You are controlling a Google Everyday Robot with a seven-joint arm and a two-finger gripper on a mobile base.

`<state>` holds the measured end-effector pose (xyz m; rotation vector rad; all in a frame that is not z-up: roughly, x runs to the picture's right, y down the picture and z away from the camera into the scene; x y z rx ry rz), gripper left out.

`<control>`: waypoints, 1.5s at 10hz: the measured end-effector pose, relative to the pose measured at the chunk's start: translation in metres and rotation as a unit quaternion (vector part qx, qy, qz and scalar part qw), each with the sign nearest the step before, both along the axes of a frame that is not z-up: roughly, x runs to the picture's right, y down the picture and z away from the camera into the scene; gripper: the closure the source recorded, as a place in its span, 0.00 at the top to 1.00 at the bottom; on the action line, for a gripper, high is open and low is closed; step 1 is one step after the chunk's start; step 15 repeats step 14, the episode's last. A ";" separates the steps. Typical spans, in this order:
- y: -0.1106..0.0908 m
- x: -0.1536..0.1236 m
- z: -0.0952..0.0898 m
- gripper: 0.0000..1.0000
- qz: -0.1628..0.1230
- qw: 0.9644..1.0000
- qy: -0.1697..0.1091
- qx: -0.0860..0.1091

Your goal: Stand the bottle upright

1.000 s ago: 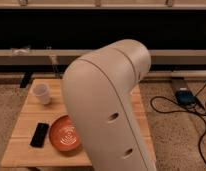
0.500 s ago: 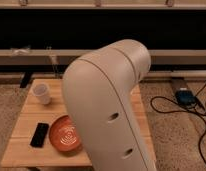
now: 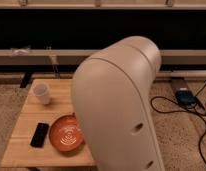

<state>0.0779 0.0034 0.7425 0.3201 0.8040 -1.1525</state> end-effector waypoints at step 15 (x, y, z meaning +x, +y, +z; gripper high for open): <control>-0.023 0.106 -0.017 0.77 -0.016 0.998 -0.068 -0.004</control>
